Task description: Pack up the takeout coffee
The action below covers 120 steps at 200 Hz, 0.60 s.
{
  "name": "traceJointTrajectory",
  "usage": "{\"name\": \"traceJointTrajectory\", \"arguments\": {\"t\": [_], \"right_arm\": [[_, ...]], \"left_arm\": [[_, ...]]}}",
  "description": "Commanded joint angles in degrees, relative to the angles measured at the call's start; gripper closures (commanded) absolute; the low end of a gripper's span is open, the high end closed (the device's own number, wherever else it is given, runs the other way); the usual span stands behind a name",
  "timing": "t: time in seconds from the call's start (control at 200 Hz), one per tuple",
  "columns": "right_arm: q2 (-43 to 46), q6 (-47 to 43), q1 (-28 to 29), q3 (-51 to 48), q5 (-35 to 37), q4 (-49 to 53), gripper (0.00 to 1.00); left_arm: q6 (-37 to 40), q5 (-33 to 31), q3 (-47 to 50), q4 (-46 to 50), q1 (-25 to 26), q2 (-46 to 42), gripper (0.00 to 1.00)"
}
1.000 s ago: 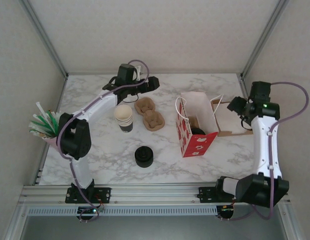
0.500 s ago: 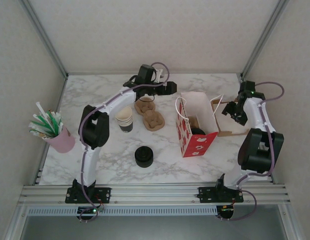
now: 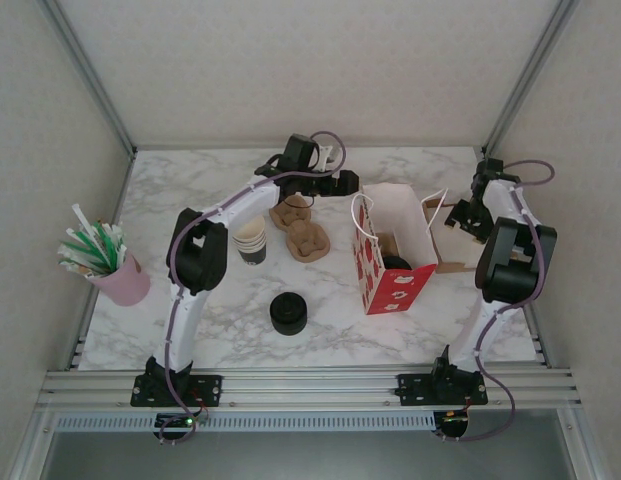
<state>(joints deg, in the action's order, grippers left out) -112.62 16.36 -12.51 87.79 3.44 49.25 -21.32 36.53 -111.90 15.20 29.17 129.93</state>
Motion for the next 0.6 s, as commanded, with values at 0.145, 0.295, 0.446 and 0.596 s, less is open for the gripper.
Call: {"name": "traceJointTrajectory", "arguments": {"t": [0.145,0.295,0.446,0.596], "right_arm": [[-6.81,-1.18,-0.40,5.22,2.52,3.05,0.34],[-11.90,-1.17,-0.41,6.26,3.18,3.48,0.33],[-14.01,-1.24,-0.34,5.96,2.46,3.17,0.34],[-12.60,-1.17,-0.20,5.73,2.45,3.37,0.35]], "left_arm": [[1.11,0.92,-2.39,0.33,0.36,1.36,0.00],[1.10,0.91,-2.71,0.54,0.42,1.52,0.00],[1.02,0.82,-2.67,0.71,0.62,1.40,0.00],[1.02,0.64,-2.78,0.71,0.88,1.20,0.00]]}}
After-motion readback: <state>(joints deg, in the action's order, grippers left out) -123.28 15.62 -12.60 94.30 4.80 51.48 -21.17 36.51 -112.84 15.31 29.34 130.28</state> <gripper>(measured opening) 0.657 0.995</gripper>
